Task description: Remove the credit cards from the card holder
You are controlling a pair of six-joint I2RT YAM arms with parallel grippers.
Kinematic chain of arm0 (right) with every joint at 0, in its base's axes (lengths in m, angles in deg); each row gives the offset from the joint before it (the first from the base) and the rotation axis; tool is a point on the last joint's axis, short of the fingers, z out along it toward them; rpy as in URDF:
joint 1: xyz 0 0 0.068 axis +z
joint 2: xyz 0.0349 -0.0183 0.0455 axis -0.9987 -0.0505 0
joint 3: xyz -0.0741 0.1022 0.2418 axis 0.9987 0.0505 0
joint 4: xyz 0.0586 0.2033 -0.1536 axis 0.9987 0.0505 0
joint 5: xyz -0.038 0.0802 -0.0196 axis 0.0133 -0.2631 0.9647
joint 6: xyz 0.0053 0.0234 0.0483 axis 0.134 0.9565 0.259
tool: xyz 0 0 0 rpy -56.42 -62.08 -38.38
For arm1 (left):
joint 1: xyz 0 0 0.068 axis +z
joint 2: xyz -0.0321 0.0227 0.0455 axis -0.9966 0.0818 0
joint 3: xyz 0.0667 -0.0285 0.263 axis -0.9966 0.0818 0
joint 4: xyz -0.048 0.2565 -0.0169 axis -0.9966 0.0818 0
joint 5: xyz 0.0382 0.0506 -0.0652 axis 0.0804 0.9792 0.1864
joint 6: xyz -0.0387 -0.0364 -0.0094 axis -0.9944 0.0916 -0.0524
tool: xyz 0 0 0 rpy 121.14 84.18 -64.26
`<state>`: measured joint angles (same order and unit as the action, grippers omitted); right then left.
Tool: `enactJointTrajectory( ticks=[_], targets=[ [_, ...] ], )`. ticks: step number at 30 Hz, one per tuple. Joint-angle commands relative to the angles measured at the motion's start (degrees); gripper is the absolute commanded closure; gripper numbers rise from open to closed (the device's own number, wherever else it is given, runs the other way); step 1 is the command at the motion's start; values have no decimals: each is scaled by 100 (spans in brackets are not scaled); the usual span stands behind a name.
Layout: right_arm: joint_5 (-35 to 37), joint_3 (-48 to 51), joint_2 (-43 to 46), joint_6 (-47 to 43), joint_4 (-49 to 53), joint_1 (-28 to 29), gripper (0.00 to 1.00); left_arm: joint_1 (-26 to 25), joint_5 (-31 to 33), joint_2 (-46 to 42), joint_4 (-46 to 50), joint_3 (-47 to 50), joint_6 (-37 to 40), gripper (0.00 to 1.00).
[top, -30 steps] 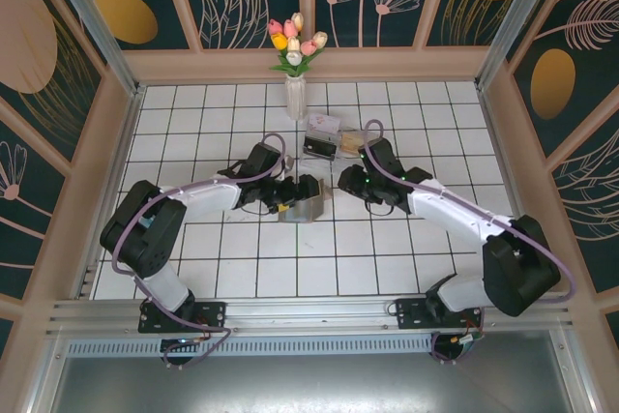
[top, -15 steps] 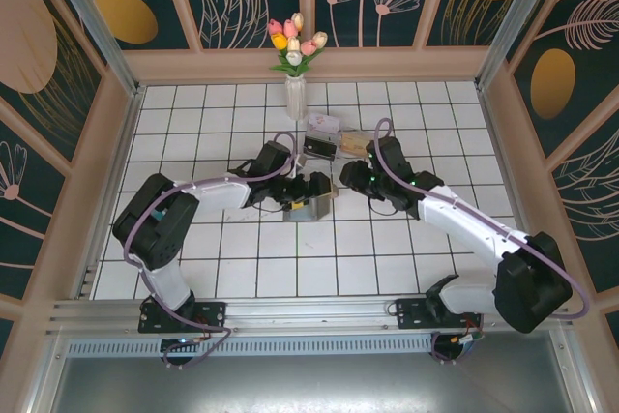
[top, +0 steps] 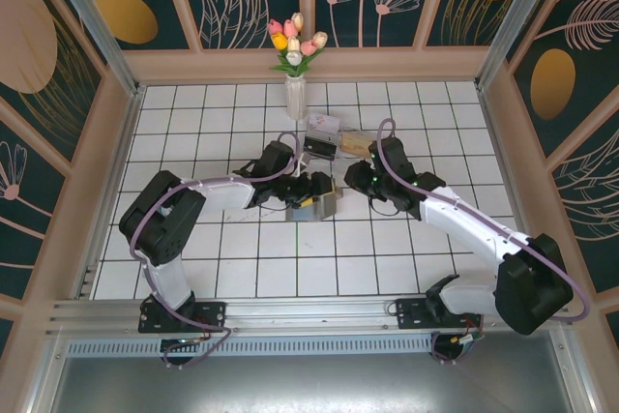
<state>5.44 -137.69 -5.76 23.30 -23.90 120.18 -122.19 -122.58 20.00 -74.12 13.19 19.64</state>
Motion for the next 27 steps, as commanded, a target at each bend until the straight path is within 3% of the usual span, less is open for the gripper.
enactJointTrajectory(
  ticks=[1, 10, 20, 27],
  targets=[
    [-190, 76, 2, 56, -116, -48, 73, -29, -129, 144, -339, -120, -95, 38],
    [-703, 81, -574, 2, -179, -12, 82, -34, -394, 283, -978, -57, -422, 59],
    [-576, 344, -773, 145, -187, 80, 85, -40, -400, 505, -1139, -10, -505, 61],
    [-212, 325, -665, 239, -10, 73, 83, -103, -303, 594, -1245, 43, -464, 48]
  ],
)
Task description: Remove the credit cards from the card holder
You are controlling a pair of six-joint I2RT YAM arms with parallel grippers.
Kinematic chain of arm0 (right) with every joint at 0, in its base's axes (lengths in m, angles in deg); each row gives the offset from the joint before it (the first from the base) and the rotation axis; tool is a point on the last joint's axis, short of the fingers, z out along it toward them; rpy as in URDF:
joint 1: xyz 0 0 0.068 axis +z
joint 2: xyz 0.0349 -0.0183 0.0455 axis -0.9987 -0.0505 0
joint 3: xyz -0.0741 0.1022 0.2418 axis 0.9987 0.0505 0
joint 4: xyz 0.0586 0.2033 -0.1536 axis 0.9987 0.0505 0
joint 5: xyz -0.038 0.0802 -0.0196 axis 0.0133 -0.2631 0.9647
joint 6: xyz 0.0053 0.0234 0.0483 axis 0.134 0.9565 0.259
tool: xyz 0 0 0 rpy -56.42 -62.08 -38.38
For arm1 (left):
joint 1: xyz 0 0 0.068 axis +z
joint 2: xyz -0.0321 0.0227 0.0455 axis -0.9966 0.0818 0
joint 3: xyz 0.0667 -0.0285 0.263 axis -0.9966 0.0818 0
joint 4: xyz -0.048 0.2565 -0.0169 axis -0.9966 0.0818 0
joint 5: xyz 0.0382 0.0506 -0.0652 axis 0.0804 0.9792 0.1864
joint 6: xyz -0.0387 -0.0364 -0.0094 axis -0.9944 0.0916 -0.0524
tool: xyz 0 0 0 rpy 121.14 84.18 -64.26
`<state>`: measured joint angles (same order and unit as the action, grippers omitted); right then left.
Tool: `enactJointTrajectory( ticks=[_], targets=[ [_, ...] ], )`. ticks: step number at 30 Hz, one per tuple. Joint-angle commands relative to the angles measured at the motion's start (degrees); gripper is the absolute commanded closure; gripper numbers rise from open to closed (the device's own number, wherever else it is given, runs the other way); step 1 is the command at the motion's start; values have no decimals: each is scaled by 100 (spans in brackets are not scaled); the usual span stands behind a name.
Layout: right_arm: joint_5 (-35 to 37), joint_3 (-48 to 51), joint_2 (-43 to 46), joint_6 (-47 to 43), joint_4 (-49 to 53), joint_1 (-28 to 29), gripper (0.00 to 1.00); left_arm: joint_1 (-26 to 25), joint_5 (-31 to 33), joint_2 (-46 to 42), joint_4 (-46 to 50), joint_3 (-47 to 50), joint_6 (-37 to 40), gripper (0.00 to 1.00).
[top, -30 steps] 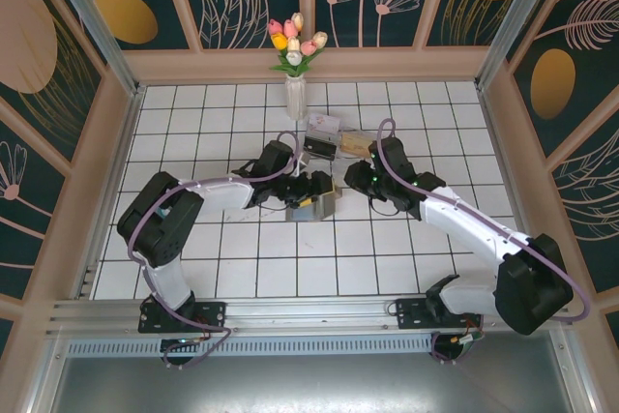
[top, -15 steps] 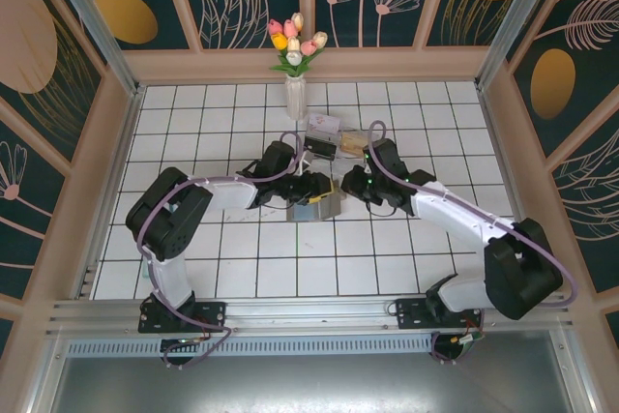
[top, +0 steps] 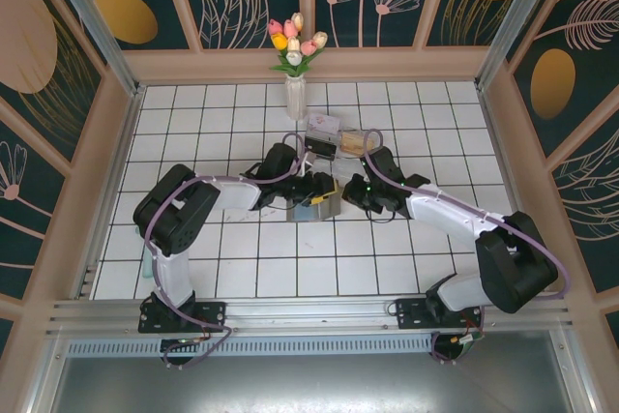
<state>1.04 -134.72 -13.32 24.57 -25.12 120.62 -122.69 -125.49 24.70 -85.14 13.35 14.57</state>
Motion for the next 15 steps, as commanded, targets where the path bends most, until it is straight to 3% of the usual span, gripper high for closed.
enactJointTrajectory(
  ticks=[1, 9, 15],
  targets=[
    [250, 28, 100, 114, 118, 31, 83, -66, 25, 136, -90, 35, 66, 48],
    [381, -23, 147, 160, 160, 28, 82, -128, 491, 163, 604, -35, 394, 48],
    [383, -39, 94, 221, 131, 26, 83, -145, 820, 301, 1079, -121, 578, 59]
  ],
)
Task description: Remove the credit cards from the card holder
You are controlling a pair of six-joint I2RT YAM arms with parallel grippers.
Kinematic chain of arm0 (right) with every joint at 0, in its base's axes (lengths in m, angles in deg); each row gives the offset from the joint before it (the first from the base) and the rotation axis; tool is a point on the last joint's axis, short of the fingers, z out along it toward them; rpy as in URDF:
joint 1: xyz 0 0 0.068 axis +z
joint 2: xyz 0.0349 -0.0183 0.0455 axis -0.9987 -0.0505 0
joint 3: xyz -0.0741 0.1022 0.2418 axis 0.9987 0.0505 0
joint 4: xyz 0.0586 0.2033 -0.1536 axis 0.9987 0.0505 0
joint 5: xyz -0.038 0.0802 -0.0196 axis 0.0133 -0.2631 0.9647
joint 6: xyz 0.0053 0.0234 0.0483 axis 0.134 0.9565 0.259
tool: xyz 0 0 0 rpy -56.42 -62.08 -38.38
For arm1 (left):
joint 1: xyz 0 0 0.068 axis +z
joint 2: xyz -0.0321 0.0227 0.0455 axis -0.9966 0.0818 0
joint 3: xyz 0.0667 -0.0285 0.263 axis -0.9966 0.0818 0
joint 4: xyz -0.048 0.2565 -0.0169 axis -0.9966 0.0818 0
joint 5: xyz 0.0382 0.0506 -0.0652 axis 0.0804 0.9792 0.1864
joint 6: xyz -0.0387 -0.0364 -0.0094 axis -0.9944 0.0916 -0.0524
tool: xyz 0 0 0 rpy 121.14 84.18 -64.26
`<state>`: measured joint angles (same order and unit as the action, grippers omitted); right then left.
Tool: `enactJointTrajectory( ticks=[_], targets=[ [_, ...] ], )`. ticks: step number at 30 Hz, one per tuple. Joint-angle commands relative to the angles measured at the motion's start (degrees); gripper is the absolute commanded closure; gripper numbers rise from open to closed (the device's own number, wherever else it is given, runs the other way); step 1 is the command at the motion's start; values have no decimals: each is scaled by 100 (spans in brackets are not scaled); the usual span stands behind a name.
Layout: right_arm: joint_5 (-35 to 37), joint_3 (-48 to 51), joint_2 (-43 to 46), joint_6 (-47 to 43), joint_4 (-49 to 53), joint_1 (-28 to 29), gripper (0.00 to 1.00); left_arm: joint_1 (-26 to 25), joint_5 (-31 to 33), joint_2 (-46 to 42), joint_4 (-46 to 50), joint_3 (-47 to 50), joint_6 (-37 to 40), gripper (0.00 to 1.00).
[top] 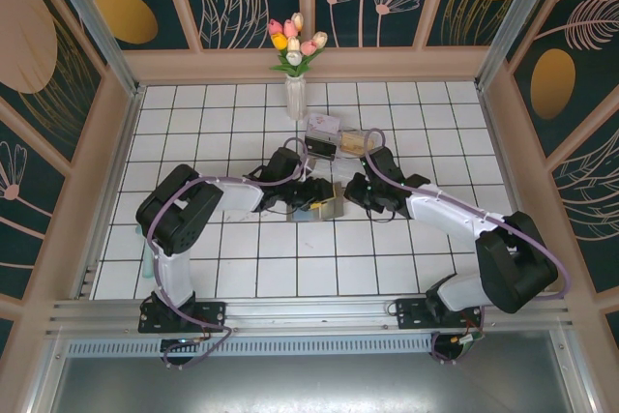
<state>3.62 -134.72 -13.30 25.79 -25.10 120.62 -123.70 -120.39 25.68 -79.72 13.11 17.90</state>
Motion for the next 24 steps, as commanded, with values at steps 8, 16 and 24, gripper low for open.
enactJointTrajectory(
  ticks=[8, 16, 24],
  targets=[
    [-297, -352, -328, -95, -31, 36, 84, -99, 641, 285, 1038, -107, 449, 71],
    [-534, -727, -984, -141, -242, 40, 87, -112, 615, 315, 1051, -107, 462, 79],
    [-777, -1227, -1727, -153, -481, 4, 91, -115, 614, 295, 1086, -109, 476, 77]
  ],
)
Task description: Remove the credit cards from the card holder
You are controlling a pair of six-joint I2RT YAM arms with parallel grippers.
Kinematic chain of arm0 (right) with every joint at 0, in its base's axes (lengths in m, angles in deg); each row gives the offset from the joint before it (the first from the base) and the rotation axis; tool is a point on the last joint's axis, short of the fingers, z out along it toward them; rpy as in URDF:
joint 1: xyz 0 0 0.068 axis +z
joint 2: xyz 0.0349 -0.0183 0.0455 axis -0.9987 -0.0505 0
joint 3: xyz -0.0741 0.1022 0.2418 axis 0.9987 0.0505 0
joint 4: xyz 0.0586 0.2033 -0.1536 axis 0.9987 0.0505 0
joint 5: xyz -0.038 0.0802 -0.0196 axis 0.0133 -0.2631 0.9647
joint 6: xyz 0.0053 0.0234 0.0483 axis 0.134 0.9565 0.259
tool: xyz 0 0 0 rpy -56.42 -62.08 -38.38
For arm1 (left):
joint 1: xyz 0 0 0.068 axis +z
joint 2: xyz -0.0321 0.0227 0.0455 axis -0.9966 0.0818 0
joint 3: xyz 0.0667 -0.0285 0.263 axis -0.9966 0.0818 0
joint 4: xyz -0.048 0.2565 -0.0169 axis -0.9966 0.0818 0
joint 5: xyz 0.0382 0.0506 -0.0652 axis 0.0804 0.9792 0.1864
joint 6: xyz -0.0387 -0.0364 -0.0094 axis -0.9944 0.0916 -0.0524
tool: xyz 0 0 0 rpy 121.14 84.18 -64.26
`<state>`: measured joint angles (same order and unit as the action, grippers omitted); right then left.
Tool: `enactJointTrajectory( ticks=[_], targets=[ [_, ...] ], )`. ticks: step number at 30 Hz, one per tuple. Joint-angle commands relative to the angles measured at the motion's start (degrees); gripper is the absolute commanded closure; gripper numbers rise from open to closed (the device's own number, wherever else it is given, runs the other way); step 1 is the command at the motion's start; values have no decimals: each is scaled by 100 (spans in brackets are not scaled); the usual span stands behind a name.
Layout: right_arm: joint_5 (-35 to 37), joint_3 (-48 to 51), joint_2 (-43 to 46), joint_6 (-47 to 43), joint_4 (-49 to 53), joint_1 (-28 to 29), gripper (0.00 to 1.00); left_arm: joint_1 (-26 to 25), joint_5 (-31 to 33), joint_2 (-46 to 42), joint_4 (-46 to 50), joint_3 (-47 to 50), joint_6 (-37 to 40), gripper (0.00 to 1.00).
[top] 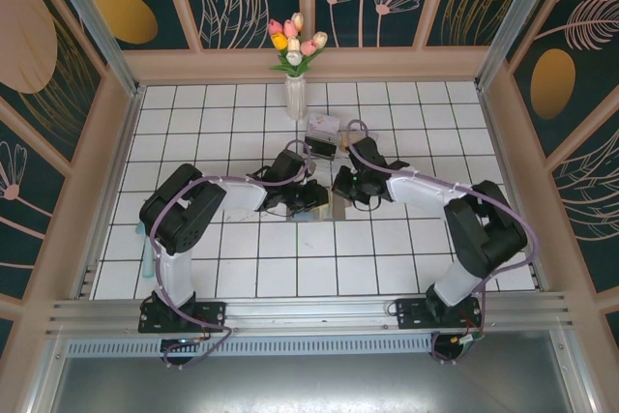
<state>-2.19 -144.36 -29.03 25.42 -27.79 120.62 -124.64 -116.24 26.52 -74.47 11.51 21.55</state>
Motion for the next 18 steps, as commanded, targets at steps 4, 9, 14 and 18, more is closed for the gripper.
enactJointTrajectory(
  ticks=[4, 9, 14, 18],
  targets=[
    [-348, -496, -474, -169, -206, -19, 91, -22, 197, 156, 561, 55, 96, 71],
    [-278, -569, -663, -183, -30, -82, 91, -17, 199, 45, 577, 53, 120, 70],
    [-278, -507, -712, -169, 93, -153, 91, -16, 213, -50, 596, 62, 123, 69],
    [-180, -484, -735, -195, 339, -161, 91, -21, 225, -93, 645, 53, 125, 68]
  ],
)
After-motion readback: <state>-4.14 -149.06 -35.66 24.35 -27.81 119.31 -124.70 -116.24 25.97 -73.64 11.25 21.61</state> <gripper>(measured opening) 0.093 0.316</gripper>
